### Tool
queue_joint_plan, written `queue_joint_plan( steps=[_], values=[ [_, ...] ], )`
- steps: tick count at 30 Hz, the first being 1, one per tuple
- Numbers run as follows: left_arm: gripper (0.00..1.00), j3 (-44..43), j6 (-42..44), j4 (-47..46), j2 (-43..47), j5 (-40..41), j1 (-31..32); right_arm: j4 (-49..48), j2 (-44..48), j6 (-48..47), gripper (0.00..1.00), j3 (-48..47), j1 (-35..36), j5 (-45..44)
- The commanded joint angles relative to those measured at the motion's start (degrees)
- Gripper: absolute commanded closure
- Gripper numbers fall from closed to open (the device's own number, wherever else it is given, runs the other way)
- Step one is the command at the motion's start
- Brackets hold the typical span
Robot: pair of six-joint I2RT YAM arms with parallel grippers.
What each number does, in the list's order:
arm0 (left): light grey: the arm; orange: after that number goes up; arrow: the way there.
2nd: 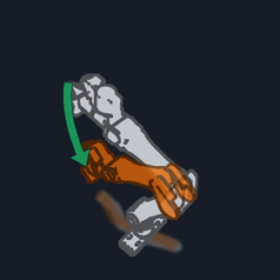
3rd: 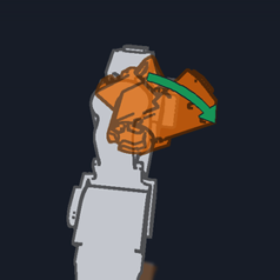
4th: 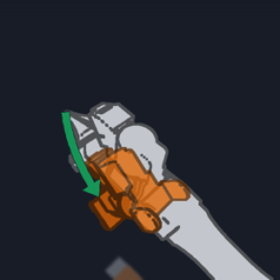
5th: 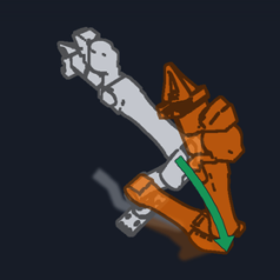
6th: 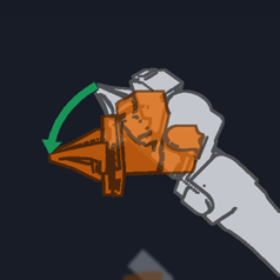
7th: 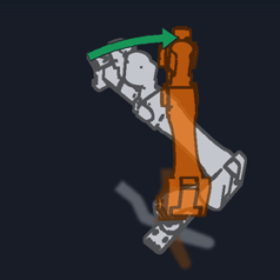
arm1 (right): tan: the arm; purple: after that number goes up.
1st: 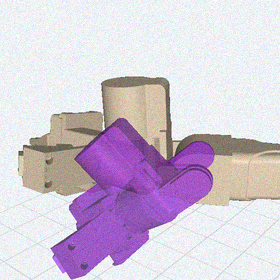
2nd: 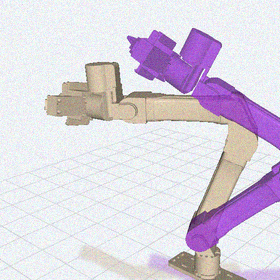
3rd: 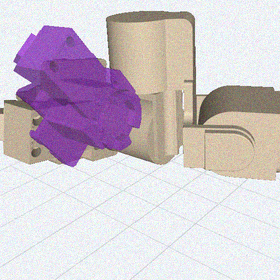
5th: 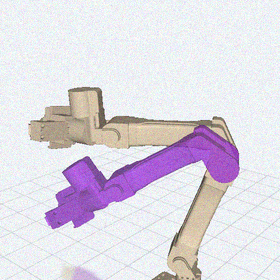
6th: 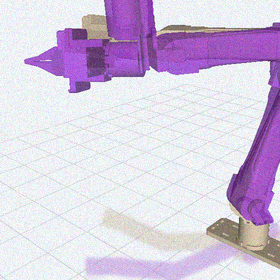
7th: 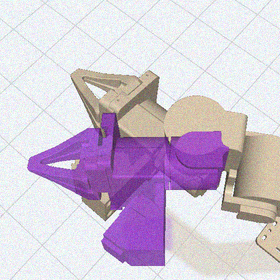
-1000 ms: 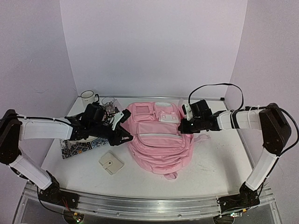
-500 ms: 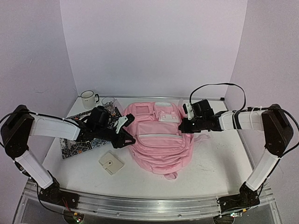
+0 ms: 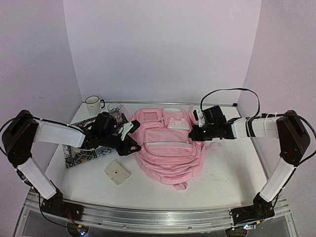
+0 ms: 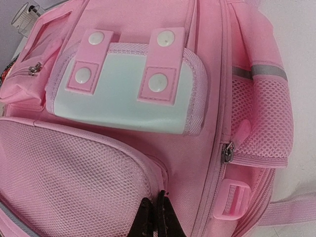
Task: Pack the student bag
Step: Grab the upper front pocket of the student bag.
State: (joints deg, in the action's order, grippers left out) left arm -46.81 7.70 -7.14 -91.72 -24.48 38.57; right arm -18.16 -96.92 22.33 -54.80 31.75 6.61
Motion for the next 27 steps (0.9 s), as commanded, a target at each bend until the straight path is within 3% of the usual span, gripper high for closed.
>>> queue_joint_plan(
  steps=[1, 13, 17, 18, 27],
  values=[
    [0.62, -0.35, 0.06, -1.74, -2.02, -3.02, -0.51, 1.25, 1.24, -0.76, 0.99, 1.12, 0.21, 1.92],
    [0.69, -1.18, -0.95, -1.68, -4.12, -10.34, -0.54, 0.81, 0.86, -0.53, 0.99, 1.04, 0.21, 2.80],
    [0.98, -1.33, -2.18, -1.57, -3.26, -11.65, -0.38, 0.84, 0.98, -0.44, 1.00, 0.93, 0.22, 3.00],
    [1.00, -1.01, -2.37, -1.57, -2.63, -11.53, -0.27, 0.84, 1.08, -0.44, 1.00, 0.93, 0.21, 2.99],
    [1.00, 1.42, -5.58, -0.79, 3.89, -6.55, 2.49, 0.84, 0.66, 0.23, 1.00, 0.56, 0.29, 2.20]
  ],
)
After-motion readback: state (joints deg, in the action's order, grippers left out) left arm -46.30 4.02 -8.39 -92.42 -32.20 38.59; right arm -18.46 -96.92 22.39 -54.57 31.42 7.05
